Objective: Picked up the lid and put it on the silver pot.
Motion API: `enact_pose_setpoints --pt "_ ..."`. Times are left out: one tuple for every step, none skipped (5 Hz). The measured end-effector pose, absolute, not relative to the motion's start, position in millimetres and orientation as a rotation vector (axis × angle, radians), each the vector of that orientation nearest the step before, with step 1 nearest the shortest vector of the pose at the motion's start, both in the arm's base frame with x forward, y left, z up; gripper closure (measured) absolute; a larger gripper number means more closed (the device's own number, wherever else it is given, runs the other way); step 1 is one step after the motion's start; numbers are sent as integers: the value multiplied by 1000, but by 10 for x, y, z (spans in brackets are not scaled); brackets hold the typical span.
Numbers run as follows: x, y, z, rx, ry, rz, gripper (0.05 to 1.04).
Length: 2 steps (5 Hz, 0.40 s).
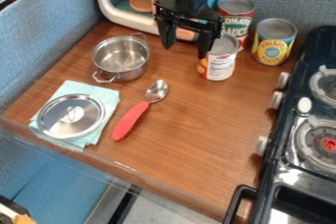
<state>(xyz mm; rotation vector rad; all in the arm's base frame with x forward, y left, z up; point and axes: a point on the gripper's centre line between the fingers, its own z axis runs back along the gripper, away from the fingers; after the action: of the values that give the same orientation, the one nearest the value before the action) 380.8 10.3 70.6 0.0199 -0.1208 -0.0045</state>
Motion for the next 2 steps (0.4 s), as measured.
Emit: enact_pose_setpoints --pt "3770 98 564 16 -83 -3 84" --pt "3582 208 421 5 -44 26 83"
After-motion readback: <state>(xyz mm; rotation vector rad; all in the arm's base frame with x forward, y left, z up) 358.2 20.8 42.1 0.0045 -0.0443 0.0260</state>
